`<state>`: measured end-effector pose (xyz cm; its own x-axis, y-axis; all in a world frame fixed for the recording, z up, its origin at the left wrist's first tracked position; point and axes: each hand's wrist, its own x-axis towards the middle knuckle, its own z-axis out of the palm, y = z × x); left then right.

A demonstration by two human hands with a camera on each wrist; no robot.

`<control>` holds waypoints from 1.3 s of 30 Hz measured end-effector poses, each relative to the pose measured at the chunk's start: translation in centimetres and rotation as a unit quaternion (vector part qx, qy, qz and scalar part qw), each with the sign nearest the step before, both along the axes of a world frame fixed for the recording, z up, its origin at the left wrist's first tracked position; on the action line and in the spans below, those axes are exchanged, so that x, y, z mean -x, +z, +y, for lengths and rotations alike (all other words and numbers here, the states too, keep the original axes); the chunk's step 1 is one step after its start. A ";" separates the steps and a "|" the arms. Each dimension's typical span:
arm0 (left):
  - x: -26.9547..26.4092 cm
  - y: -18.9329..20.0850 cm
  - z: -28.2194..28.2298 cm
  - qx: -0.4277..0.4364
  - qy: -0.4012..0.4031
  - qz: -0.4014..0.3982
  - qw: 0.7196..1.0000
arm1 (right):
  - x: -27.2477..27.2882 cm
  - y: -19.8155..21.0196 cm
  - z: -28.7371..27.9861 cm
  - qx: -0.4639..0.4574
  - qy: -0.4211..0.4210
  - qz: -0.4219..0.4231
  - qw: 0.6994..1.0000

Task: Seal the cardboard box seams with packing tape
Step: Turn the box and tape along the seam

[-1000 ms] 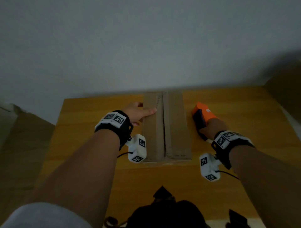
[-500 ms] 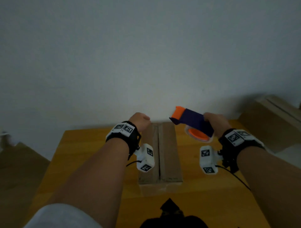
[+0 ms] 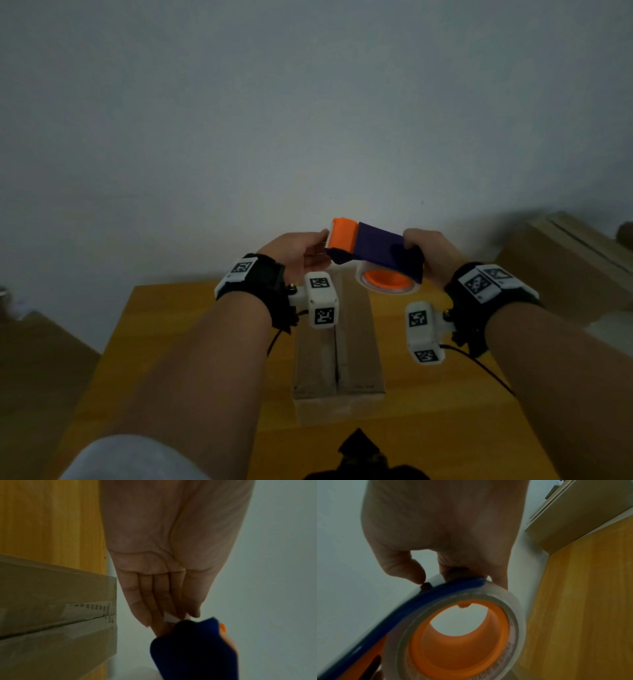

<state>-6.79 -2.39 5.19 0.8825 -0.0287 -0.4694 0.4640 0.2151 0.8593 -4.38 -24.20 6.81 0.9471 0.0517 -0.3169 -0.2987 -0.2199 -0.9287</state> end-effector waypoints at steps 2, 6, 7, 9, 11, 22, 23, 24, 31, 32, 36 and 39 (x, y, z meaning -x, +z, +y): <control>0.1 -0.2 -0.1 -0.009 0.016 0.002 1.000 | -0.3 -0.3 -0.1 -0.001 -0.005 0.012 1.000; 0.1 -0.5 0.2 -0.038 0.019 0.019 0.999 | -0.2 -0.4 0.1 0.028 0.042 0.016 0.999; 0.0 -0.6 0.4 -0.047 0.021 0.024 0.998 | -0.1 -0.4 0.1 0.036 0.074 0.015 0.996; -0.2 -0.7 0.7 -0.057 0.043 0.038 0.997 | -0.1 -0.4 0.2 0.061 0.144 0.021 0.987; -0.4 -0.8 1.2 -0.070 0.066 0.050 0.994 | 0.1 -0.2 0.4 0.112 0.205 0.008 0.972; -1.1 -1.4 1.7 -0.110 0.113 0.065 0.985 | -0.9 0.2 1.4 0.353 0.282 -0.155 0.879; -1.1 -1.5 1.7 -0.112 0.119 0.062 0.985 | -1.0 0.1 1.3 0.364 0.285 -0.160 0.872; -1.2 -1.6 1.7 -0.109 0.127 0.059 0.984 | -1.2 -0.1 1.2 0.372 0.287 -0.165 0.867; -0.8 -3.1 4.0 -0.111 0.180 0.061 0.976 | -2.8 -0.1 -2.1 0.438 0.273 -0.168 0.840; -0.8 -3.4 4.2 -0.113 0.181 0.064 0.975 | -3.0 -0.3 -2.5 0.444 0.269 -0.172 0.837; -1.0 -4.6 3.8 -0.160 0.145 0.069 0.974 | -3.9 -1.6 -3.1 0.481 0.248 -0.175 0.822; -1.2 -5.3 3.6 -0.199 0.109 0.076 0.971 | -4.4 -1.9 -2.9 0.508 0.250 -0.161 0.808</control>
<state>-5.62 1.20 -0.08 0.7672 0.3608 -0.5304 0.5726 -0.0127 0.8197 0.06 -27.05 4.89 0.9300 0.3216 -0.1782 0.2845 -0.9365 -0.2051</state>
